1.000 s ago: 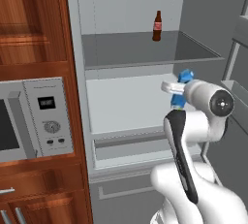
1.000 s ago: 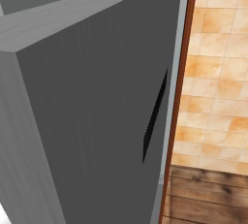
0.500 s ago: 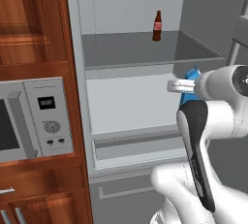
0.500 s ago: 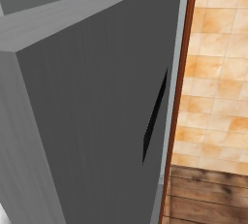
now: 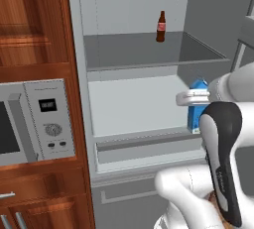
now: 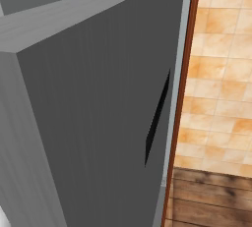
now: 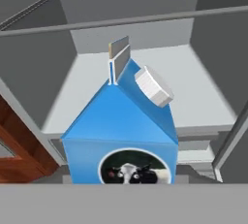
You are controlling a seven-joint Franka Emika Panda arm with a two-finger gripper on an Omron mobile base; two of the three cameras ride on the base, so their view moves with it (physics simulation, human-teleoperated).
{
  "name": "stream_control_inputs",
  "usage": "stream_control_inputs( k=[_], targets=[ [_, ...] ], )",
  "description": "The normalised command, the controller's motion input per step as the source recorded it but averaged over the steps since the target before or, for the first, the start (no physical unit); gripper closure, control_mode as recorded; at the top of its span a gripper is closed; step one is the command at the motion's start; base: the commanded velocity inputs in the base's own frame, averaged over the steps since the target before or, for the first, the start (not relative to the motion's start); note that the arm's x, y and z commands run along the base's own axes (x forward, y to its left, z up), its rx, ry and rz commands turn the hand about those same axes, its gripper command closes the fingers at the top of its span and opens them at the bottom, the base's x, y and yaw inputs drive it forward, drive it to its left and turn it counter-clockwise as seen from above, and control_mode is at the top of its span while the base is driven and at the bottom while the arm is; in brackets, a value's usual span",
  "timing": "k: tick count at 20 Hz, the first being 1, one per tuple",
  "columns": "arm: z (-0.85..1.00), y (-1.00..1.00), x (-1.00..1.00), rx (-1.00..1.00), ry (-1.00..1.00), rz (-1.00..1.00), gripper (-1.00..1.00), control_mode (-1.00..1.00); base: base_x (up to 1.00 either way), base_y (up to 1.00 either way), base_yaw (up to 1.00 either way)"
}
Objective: Take out the milk from the fridge and place it on the tray on the counter. Then take the sugar cube near the tray and place it in the tray.
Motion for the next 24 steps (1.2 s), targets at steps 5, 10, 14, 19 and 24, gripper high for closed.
stream_control_inputs(
  k=[5, 10, 14, 19, 24],
  targets=[
    [0.37, 0.01, -0.46, 0.00, 0.00, 0.01, 1.00, -1.00, 0.00, 0.00, 0.00],
    [0.33, 0.00, -0.25, 0.00, 0.00, 0.00, 1.00, 1.00, -0.39, 0.03, 0.00],
    [0.00, 0.00, 0.00, 0.00, 0.00, 0.00, 1.00, 1.00, -0.98, 0.35, -0.01],
    [0.00, 0.00, 0.00, 0.00, 0.00, 0.00, 1.00, 1.00, -0.67, 0.96, -0.09],
    [0.00, 0.00, 0.00, 0.00, 0.00, 0.00, 1.00, 1.00, -0.06, 1.00, -0.14]
  ],
)
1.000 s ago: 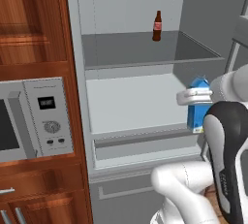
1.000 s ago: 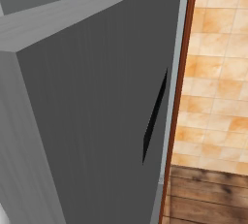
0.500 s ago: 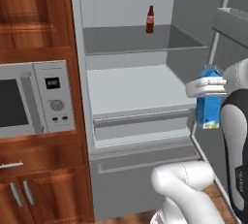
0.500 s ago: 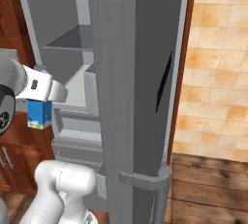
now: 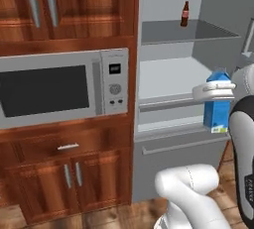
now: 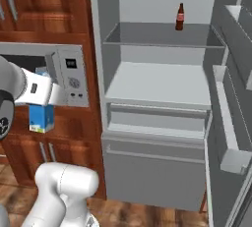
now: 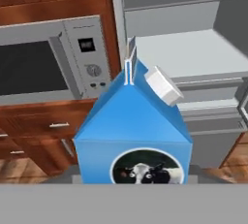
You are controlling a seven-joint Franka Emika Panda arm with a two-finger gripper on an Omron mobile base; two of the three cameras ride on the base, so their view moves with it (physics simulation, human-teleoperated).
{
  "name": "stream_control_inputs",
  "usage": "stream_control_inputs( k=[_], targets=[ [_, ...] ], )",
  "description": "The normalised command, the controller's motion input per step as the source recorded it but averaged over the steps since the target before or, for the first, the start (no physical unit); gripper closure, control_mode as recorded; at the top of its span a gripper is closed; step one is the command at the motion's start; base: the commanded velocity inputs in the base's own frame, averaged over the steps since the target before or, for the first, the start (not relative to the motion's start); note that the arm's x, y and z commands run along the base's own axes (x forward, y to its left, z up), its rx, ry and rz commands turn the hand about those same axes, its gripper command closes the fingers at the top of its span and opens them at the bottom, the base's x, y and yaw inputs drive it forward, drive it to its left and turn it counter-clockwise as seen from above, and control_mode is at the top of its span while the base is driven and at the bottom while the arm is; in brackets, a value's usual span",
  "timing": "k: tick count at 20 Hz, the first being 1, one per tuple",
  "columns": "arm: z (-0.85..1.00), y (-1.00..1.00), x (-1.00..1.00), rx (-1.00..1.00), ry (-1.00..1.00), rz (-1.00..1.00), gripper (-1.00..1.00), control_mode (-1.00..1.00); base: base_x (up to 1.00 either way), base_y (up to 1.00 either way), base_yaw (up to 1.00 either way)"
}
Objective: Take out the milk from the fridge and place it on the tray on the counter. Then take the sugar cube near the tray and place it in the tray.
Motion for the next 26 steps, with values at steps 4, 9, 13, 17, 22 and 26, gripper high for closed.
stream_control_inputs(
  k=[4, 9, 13, 17, 22, 26],
  targets=[
    [0.00, 0.00, 0.00, 0.00, 0.00, 0.00, 1.00, 1.00, 0.00, 1.00, -0.11],
    [0.00, 0.00, 0.00, 0.00, 0.00, 0.00, 1.00, 1.00, -0.32, 1.00, 0.12],
    [0.00, 0.00, 0.00, 0.00, 0.00, 0.00, 1.00, 1.00, -0.19, 0.51, 0.82],
    [0.00, 0.00, 0.00, 0.00, 0.00, 0.00, 1.00, 1.00, -0.12, 0.23, 0.97],
    [0.00, 0.00, 0.00, 0.00, 0.00, 0.00, 1.00, 1.00, -0.01, 0.19, 1.00],
    [0.00, 0.00, 0.00, 0.00, 0.00, 0.00, 1.00, 1.00, 0.13, 0.23, 0.94]
  ],
)
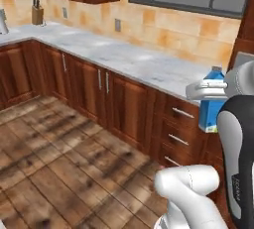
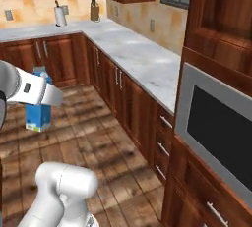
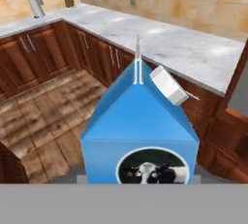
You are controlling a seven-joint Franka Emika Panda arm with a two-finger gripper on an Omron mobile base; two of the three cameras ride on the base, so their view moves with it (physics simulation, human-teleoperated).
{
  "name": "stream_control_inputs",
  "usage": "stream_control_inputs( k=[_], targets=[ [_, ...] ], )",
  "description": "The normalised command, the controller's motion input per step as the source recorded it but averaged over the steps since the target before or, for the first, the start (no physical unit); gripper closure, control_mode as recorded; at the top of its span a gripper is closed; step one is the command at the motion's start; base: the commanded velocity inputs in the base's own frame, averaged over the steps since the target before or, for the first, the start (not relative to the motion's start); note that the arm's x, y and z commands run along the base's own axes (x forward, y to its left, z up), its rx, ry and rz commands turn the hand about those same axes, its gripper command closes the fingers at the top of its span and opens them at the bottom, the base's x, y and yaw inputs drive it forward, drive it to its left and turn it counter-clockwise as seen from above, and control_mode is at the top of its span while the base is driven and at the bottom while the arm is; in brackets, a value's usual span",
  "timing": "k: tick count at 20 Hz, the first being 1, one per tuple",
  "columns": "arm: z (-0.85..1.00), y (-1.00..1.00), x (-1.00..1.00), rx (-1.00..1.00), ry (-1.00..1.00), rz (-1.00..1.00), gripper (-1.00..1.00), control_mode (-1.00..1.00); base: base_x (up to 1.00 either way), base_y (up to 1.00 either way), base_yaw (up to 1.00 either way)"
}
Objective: Take out the milk from the fridge and place it on the tray on the counter. Then take the sugar cube near the tray and place it in the tray.
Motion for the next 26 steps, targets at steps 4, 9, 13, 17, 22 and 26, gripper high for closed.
stream_control_inputs(
  k=[4, 9, 13, 17, 22, 26],
  targets=[
    [0.00, 0.00, 0.00, 0.00, 0.00, 0.00, 1.00, 1.00, 0.57, 0.08, 0.85],
    [0.00, 0.00, 0.00, 0.00, 0.00, 0.00, 1.00, 1.00, 0.90, -0.44, 0.65],
    [0.00, 0.00, 0.00, 0.00, 0.00, 0.00, 1.00, 1.00, 0.69, -0.14, 0.85],
    [0.00, 0.00, 0.00, 0.00, 0.00, 0.00, 1.00, 1.00, 0.03, -0.02, 1.00],
    [0.00, 0.00, 0.00, 0.00, 0.00, 0.00, 1.00, 1.00, 0.00, -0.15, 1.00],
    [0.00, 0.00, 0.00, 0.00, 0.00, 0.00, 1.00, 1.00, 0.00, -0.07, 1.00]
  ],
)
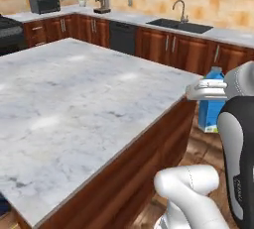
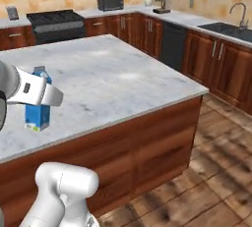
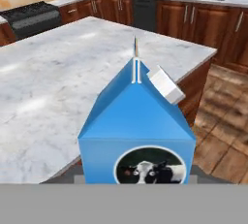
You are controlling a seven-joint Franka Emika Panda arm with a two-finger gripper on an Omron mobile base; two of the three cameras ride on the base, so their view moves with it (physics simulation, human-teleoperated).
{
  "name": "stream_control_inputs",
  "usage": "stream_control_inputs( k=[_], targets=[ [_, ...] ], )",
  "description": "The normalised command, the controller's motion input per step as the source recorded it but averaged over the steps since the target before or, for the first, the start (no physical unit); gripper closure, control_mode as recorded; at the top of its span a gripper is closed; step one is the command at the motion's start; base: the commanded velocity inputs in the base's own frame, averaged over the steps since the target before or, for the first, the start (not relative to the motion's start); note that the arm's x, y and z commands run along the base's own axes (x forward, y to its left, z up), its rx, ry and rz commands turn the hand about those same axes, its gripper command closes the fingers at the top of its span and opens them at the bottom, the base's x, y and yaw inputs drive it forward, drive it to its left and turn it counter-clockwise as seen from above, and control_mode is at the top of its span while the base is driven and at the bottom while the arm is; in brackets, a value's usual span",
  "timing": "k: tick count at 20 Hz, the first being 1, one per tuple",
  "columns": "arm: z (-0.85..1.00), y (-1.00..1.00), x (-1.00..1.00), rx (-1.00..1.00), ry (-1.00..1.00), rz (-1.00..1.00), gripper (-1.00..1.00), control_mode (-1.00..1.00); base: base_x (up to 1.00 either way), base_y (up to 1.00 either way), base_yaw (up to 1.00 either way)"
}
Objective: Take out the milk from the fridge and place it on the tray on the counter. Then take the sugar cube near the tray and place it in the tray.
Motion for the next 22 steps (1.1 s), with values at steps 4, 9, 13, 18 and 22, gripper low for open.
stream_control_inputs(
  k=[4, 9, 13, 18, 22],
  targets=[
    [0.00, 0.00, 0.00, 0.00, 0.00, 0.00, 1.00, 1.00, 0.00, -0.09, 1.00],
    [0.00, 0.00, 0.00, 0.00, 0.00, 0.00, 1.00, 1.00, 0.02, -0.04, 0.99],
    [0.00, 0.00, 0.00, 0.00, 0.00, 0.00, 1.00, 1.00, 0.00, -0.03, 0.87],
    [0.00, 0.00, 0.00, 0.00, 0.00, 0.00, 1.00, 1.00, 0.68, 0.97, 0.30],
    [0.00, 0.00, 0.00, 0.00, 0.00, 0.00, 1.00, 1.00, 0.77, 1.00, 0.15]
  ],
)
